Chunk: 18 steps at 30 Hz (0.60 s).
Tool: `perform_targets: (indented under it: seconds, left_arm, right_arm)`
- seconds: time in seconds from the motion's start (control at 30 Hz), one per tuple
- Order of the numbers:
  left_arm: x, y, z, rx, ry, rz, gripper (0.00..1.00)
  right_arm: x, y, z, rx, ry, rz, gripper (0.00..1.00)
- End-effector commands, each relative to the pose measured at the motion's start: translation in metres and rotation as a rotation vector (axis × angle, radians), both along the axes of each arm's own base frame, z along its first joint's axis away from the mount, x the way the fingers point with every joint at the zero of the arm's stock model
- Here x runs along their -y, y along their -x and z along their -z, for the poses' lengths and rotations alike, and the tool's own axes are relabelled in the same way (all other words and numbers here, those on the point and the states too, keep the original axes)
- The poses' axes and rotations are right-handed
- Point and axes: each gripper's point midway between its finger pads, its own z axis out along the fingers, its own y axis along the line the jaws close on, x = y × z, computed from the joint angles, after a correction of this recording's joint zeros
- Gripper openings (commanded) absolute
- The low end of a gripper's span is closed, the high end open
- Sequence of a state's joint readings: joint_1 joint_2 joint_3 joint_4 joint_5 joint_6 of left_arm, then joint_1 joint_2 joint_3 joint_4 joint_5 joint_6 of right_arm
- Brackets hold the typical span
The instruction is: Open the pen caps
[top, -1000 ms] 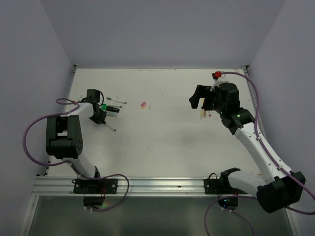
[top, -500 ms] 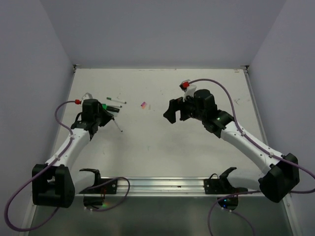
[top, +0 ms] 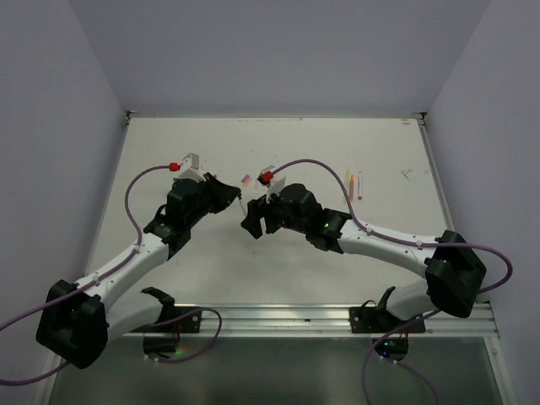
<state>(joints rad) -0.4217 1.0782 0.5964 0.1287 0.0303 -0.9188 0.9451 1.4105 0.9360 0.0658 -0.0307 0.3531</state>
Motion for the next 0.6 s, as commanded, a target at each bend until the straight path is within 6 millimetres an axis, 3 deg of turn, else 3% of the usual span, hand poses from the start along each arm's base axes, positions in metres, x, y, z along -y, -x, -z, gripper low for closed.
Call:
perform_targets:
  seconds: [0.0,0.27,0.37,0.47,0.5,0.57]
  left_arm:
    - [0.018,-0.003,-0.033,0.134,0.078,0.020,0.00]
    - [0.035,0.007,-0.049,0.223,0.119,0.057,0.00]
    - [0.041,0.010,-0.049,0.231,0.121,0.084,0.00]
    - [0.043,0.011,-0.051,0.246,0.123,0.097,0.01]
    - [0.044,0.011,-0.050,0.244,0.120,0.099,0.03]
    - [0.048,0.015,-0.052,0.250,0.117,0.139,0.13]
  right_arm:
    - [-0.010,-0.022,-0.018,0.066,-0.081,0.108,0.72]
    - [-0.014,-0.038,-0.011,0.092,-0.046,0.161,0.63]
    - [-0.014,-0.039,-0.013,0.098,-0.051,0.163,0.49]
    - [-0.010,-0.040,-0.015,0.113,-0.042,0.176,0.26]
    - [-0.008,-0.040,-0.015,0.117,-0.037,0.177,0.13]
    - [-0.004,-0.039,-0.014,0.128,-0.023,0.175,0.03]
